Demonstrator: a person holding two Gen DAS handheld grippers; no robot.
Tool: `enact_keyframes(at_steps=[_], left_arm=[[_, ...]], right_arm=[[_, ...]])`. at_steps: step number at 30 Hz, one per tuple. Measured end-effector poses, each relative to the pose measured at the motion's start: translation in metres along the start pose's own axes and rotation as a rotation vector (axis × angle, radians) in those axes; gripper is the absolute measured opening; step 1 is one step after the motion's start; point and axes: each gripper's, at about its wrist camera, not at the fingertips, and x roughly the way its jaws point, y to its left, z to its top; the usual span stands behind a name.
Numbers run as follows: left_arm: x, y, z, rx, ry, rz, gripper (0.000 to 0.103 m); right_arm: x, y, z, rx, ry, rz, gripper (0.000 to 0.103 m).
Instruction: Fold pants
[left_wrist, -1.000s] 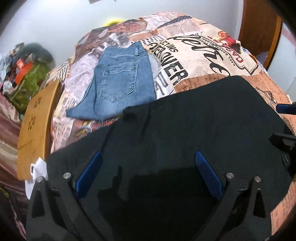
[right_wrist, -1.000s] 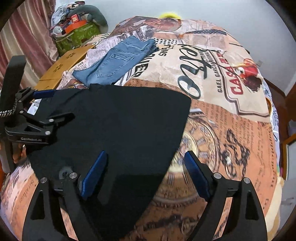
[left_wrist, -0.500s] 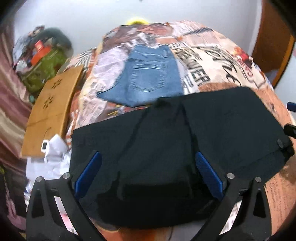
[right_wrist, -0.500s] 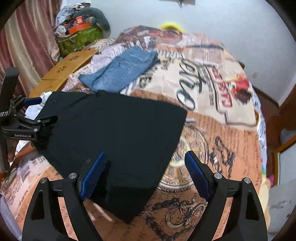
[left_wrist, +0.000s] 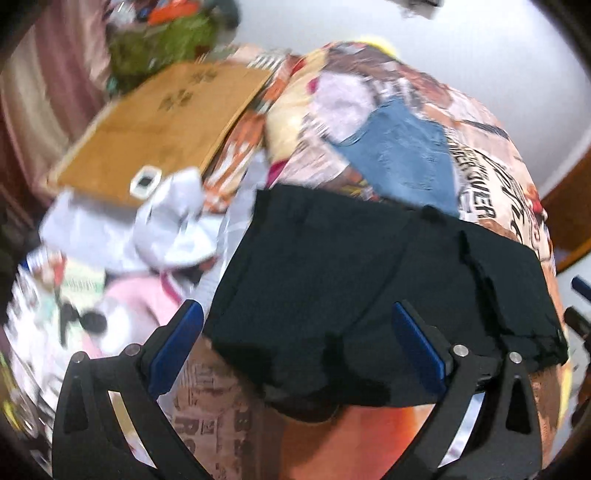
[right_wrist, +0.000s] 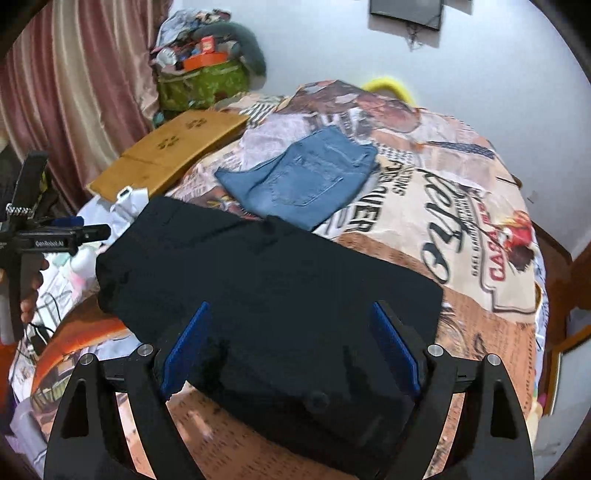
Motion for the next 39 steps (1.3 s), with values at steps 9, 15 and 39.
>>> enact_keyframes(at_steps=[9, 15, 39], left_arm=[[0.033, 0.047, -0.033, -0.213, 0.161, -0.192, 0.102], [0.056, 0.043, -0.048, -0.264, 0.264, -0.313, 0.102], [0.043, 0.035, 0.007, -0.235, 0.044, -0.123, 0.018]], right_arm=[[0.052, 0.016, -0.013, -0.036, 0.187, -0.01, 0.085], [0.055, 0.017, -0.018, -0.024, 0.202, 0.012, 0.092], [0.052, 0.008, -0.021, 0.038, 0.161, 0.077, 0.094]])
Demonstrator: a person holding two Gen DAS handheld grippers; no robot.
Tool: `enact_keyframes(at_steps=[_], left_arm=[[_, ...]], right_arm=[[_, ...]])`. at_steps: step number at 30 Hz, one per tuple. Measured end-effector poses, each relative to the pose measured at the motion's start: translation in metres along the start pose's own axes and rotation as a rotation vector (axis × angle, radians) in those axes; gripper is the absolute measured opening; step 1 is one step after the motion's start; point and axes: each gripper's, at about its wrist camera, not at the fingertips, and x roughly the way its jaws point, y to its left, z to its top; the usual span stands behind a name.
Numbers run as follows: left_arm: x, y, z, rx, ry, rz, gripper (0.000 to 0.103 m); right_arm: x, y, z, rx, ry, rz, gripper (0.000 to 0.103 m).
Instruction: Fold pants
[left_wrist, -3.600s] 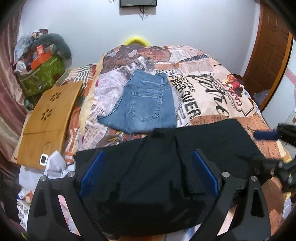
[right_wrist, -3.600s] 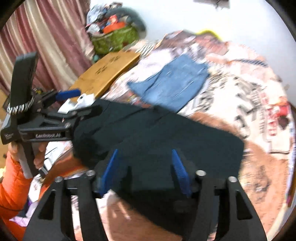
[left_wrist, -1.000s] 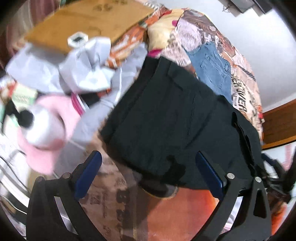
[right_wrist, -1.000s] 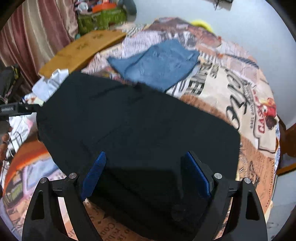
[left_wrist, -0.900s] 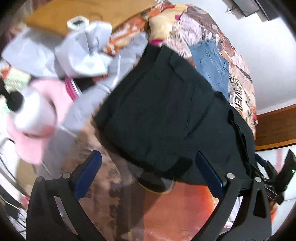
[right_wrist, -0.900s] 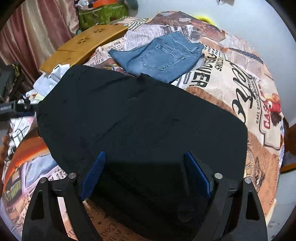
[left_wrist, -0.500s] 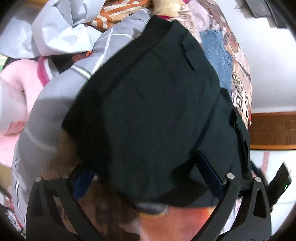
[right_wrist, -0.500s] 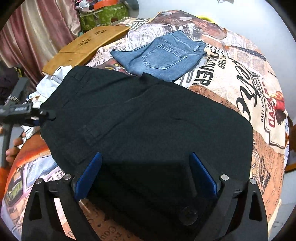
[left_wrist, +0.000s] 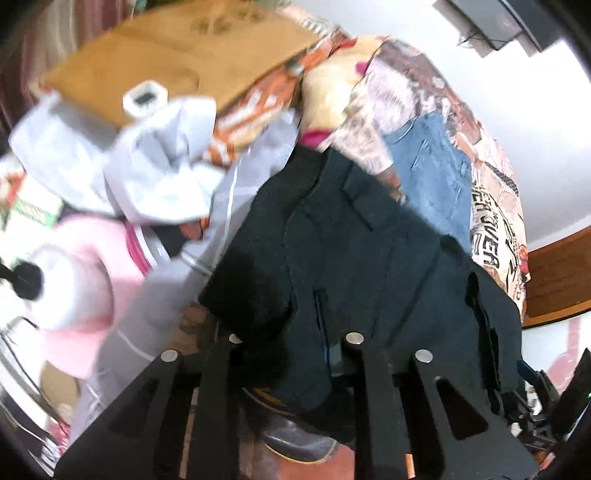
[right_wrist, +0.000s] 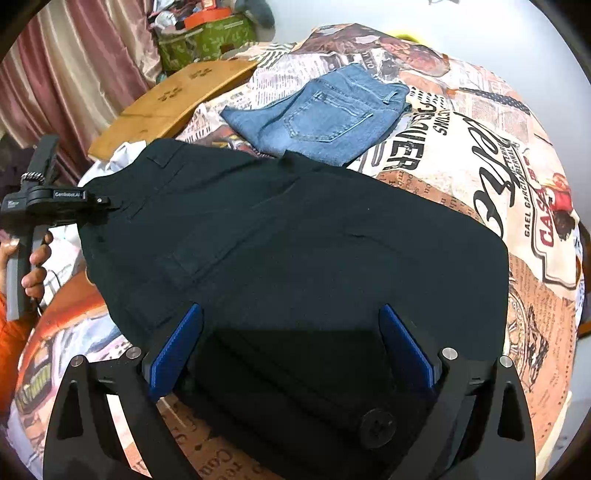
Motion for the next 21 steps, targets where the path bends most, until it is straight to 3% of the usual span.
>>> enact_keyframes(at_steps=[5, 12, 21], left_arm=[[-0.043, -0.048, 0.001, 0.183, -0.16, 0.084, 0.016], [-0.095, -0.135, 0.007, 0.389, -0.344, 0.055, 0.016], [-0.103, -0.256, -0.004, 0.58, -0.354, -0.099, 0.015]], right_arm=[[-0.025, -0.014, -0.006, 0.085, -0.072, 0.022, 0.094], [-0.066, -0.056, -0.027, 0.189, -0.156, -0.03, 0.094], [-0.05, -0.116, -0.071, 0.355, -0.077, -0.075, 0.094]])
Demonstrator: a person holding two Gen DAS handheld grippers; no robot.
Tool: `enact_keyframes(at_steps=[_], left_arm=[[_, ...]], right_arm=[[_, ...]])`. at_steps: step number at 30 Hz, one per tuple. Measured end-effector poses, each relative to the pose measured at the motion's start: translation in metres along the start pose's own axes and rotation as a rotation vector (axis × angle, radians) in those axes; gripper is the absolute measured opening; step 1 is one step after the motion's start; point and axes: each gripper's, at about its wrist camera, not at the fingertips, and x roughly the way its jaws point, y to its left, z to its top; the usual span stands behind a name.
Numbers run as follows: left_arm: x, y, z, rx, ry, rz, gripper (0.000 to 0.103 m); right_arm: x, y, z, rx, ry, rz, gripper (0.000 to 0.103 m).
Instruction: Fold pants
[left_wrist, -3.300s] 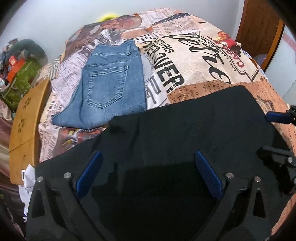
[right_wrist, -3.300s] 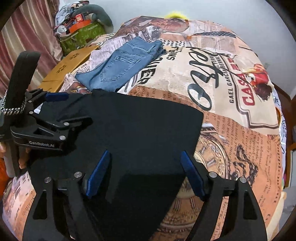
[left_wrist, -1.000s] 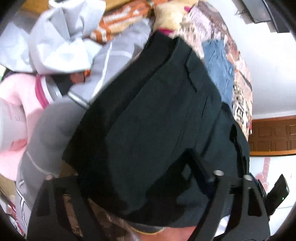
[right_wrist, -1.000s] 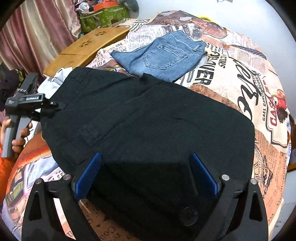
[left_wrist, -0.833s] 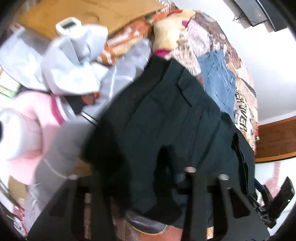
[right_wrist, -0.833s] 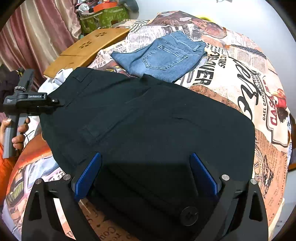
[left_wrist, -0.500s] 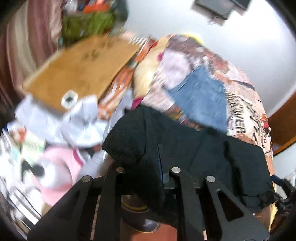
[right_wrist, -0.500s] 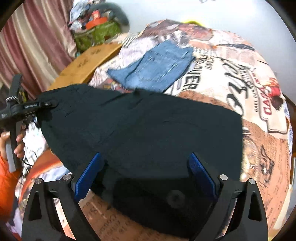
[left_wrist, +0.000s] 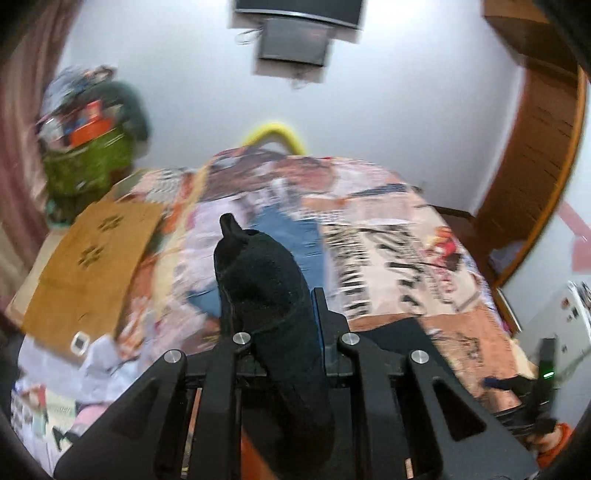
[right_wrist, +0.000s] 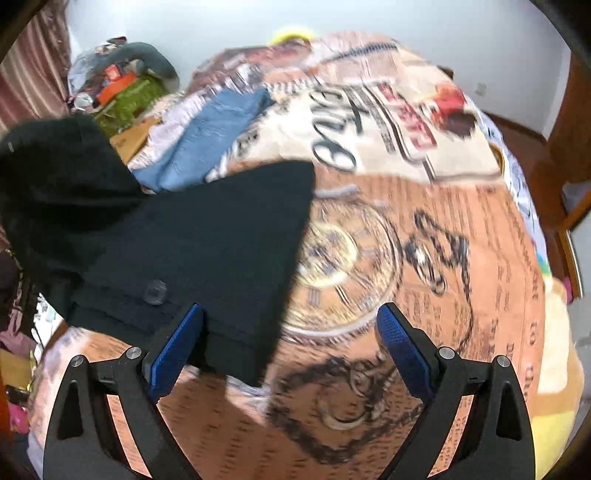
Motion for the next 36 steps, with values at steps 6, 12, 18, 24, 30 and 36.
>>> enact_keyframes(at_steps=[6, 12, 18, 24, 30, 36], left_arm=[[0.022, -0.082, 0.006, 0.106, 0.033, -0.157, 0.015], [0.065, -0.13, -0.014, 0.121, 0.19, -0.311, 0.015], [0.072, -0.163, -0.045, 0.223, 0.282, -0.381, 0.018], [0.05, -0.177, -0.048, 0.299, 0.271, -0.419, 0.048], [0.035, -0.153, -0.026, 0.253, 0.198, -0.388, 0.072], [0.051, -0.101, -0.004, 0.191, 0.171, -0.204, 0.079]], right_arm=[[0.004, -0.008, -0.006, 0.01, 0.007, 0.038, 0.094], [0.001, -0.009, -0.009, 0.001, 0.003, 0.048, 0.094], [-0.007, -0.012, -0.014, 0.009, -0.005, 0.051, 0.093], [-0.02, -0.013, -0.018, 0.017, -0.033, 0.044, 0.093], [-0.039, -0.012, -0.019, 0.005, -0.068, 0.019, 0.093], [-0.062, -0.011, -0.019, -0.005, -0.119, 0.012, 0.093]])
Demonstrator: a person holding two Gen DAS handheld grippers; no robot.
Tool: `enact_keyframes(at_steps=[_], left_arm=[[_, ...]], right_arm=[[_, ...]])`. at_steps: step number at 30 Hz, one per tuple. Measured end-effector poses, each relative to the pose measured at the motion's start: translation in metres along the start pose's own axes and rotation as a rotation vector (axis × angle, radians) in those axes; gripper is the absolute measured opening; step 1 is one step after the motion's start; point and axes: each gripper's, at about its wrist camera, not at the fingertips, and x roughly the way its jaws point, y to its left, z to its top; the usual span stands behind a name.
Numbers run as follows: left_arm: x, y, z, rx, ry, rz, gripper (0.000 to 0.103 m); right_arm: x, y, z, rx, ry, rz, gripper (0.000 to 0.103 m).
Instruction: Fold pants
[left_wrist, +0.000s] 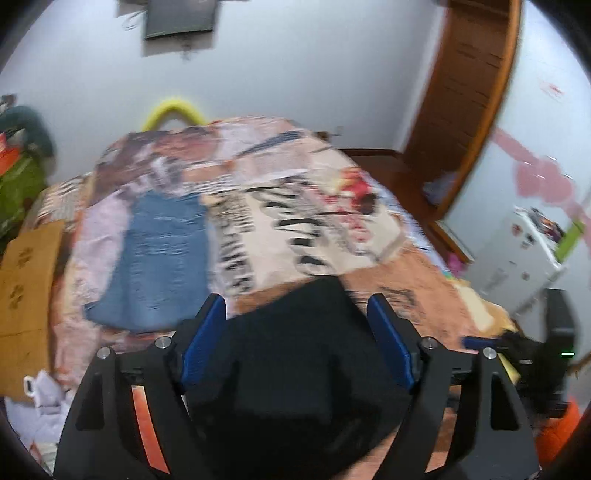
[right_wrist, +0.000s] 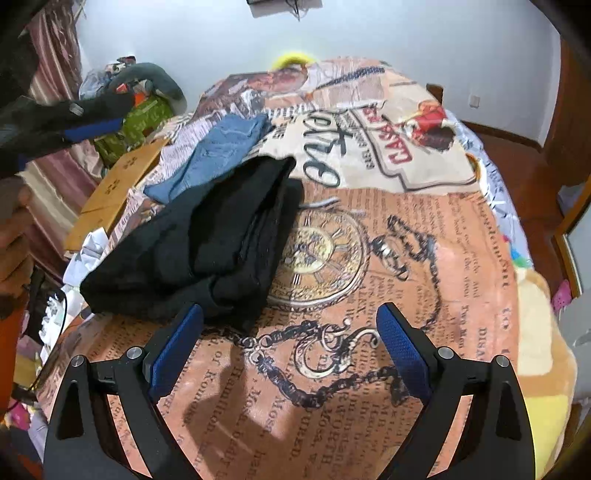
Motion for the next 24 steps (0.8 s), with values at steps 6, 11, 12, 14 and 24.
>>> enact_keyframes(at_steps=[6, 11, 12, 14, 24], left_arm=[[0.032, 0.067, 0.003, -0.065, 0.065, 0.154, 0.083], [0.074, 0.106, -0.004, -0.097, 0.155, 0.223, 0.083], [0.084, 0.112, -0.006, -0.099, 0.176, 0.23, 0.083], [0.103, 0.12, -0.011, -0.099, 0.216, 0.239, 0.083], [0.179, 0.12, -0.015, 0.049, 0.354, 0.284, 0.084]], right_arm=[[-0.016, 0.008, 0.015, 0.001, -0.072, 0.016, 0.094], [-0.005, 0.028, 0.033, -0.017, -0.098, 0.049, 0.094], [-0.001, 0.031, 0.035, -0.018, -0.094, 0.057, 0.094], [0.012, 0.037, 0.038, -0.018, -0.077, 0.079, 0.094], [0.073, 0.022, 0.029, 0.03, 0.108, 0.164, 0.093]])
